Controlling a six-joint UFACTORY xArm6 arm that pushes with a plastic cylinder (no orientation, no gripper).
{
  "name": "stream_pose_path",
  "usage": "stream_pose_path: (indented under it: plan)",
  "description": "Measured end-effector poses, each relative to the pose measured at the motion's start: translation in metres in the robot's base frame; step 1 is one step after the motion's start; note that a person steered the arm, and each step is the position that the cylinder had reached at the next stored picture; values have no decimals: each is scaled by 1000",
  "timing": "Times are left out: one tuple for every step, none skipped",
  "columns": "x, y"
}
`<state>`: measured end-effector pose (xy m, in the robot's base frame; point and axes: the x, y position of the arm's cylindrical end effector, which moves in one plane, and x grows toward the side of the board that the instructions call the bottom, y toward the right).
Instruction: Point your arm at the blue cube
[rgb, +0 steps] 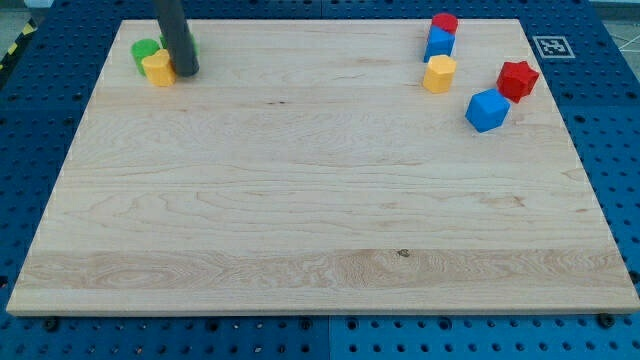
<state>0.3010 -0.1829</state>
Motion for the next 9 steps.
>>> stream_pose_path:
  plan:
    - [15, 45]
    - [27, 113]
    - [53, 178]
    - [92, 201]
    - [110, 205]
    - [119, 249]
    - [130, 288]
    - [132, 313]
    - [130, 321]
